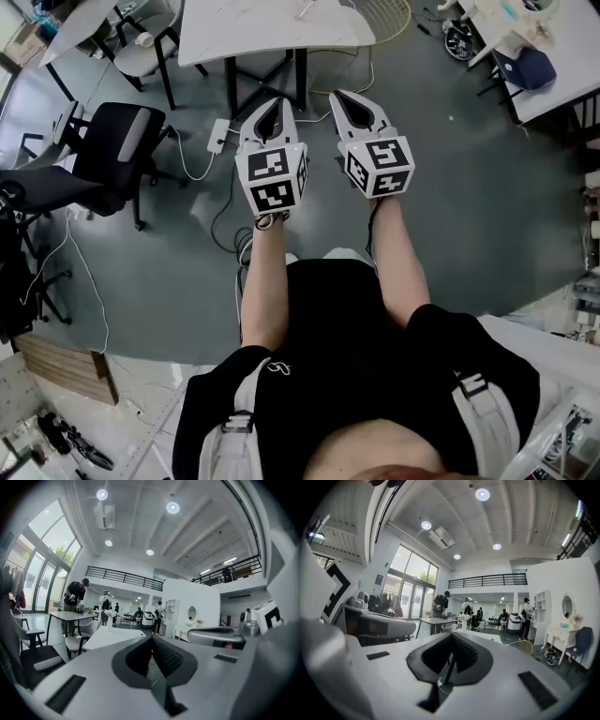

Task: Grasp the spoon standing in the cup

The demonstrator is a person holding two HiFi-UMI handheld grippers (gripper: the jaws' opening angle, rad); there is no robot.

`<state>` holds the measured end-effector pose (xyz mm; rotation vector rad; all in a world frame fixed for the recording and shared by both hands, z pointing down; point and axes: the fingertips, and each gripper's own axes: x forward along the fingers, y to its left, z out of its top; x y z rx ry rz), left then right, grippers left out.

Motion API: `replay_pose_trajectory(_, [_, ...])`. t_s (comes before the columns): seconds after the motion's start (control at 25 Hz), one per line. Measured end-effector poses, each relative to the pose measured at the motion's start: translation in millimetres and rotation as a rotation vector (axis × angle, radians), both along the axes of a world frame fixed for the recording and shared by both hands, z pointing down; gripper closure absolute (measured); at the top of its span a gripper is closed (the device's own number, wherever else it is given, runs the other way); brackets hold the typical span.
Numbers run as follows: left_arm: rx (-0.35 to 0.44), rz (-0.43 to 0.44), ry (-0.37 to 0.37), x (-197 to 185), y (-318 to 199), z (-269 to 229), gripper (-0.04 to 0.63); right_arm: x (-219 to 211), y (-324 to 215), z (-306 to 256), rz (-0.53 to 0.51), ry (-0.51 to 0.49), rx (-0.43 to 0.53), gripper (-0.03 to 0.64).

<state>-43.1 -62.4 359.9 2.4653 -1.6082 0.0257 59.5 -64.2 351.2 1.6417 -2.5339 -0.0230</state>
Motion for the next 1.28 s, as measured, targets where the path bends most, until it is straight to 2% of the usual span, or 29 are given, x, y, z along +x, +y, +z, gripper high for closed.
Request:
replay_pose_trajectory(0.2, [-0.003, -0.001, 0.012, -1, 2, 0, 0.578, 0, 4, -10, -0.004, -0.032, 0.028, 0.611])
replay_pose_trajectory(0.6, [0.005, -0.026, 0.035, -12, 4, -6, 0.578, -4, 7, -13, -0.018, 0.016, 0.027, 0.611])
replay_pose_trajectory(0.76, [-0.003, -0.031, 0.041, -17, 5, -3, 0.578, -5, 4, -7, 0.006, 0.049, -0.003, 0.611])
replay_pose_trajectory(1.08, [0.003, -0.031, 0.055, -28, 5, -5, 0.578, -14, 6, -13, 0.010, 0.023, 0.014, 0.611])
replay_pose_trajectory(1.28, [0.004, -0.007, 0.058, -22, -1, -5, 0.578, -7, 0, -15, 0.031, 0.020, 0.013, 0.611])
